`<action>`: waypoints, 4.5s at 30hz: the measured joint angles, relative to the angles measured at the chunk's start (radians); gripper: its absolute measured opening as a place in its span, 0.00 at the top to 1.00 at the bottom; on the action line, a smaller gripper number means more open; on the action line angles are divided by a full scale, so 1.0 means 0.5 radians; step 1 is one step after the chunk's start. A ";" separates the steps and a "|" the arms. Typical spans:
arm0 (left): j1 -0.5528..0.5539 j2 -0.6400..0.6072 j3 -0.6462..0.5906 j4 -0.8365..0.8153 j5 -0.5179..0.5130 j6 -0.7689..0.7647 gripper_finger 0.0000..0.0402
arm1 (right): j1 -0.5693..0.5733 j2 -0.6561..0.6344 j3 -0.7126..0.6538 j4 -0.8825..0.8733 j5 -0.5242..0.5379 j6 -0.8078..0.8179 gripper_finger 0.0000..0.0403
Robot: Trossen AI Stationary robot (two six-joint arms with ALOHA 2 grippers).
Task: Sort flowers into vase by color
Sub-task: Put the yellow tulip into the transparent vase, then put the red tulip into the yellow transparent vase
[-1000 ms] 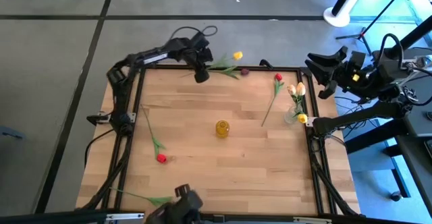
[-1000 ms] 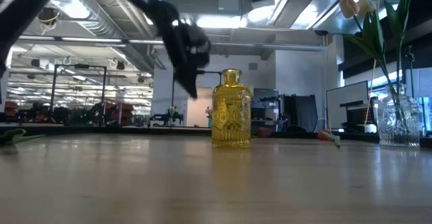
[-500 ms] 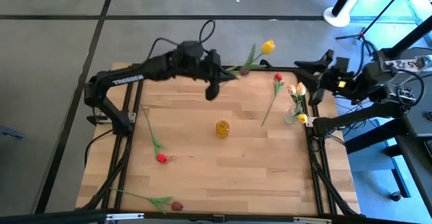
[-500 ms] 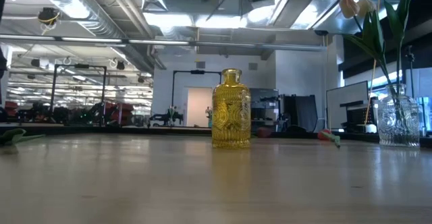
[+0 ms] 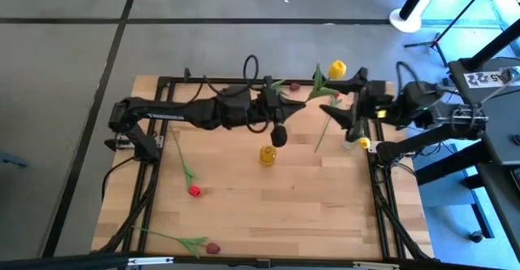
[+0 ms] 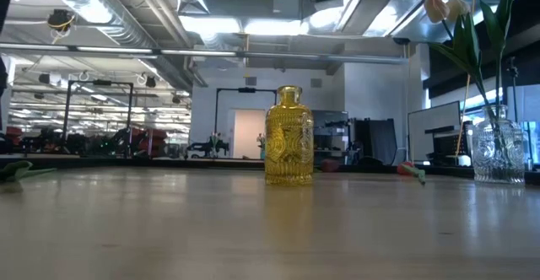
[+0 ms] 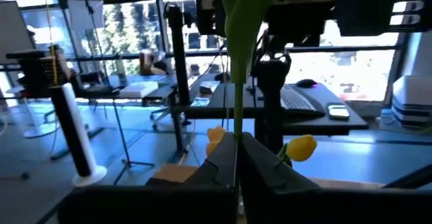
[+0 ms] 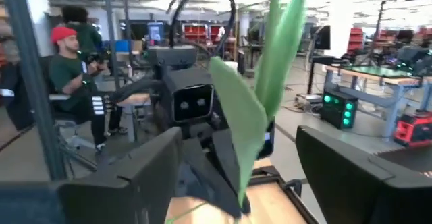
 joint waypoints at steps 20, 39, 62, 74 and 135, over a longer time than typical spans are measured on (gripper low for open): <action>-0.114 -0.004 -0.001 -0.127 -0.138 -0.057 0.91 | -0.002 0.107 0.001 0.305 0.089 0.357 0.96; -0.519 -0.435 -0.002 -0.842 -0.037 -0.413 0.62 | -0.002 -0.291 -0.001 0.134 0.138 -0.107 0.99; -0.537 -0.467 0.000 -0.332 -0.294 -0.412 0.62 | -0.004 -1.294 0.002 -1.071 0.755 -0.209 1.00; -0.455 -0.467 0.000 -0.293 -0.296 -0.434 0.62 | -0.002 -1.352 -0.001 -1.623 0.365 0.122 1.00; -0.488 -0.299 -0.002 -3.080 0.400 -1.893 0.69 | -0.002 -1.260 0.118 -2.530 0.287 0.977 0.44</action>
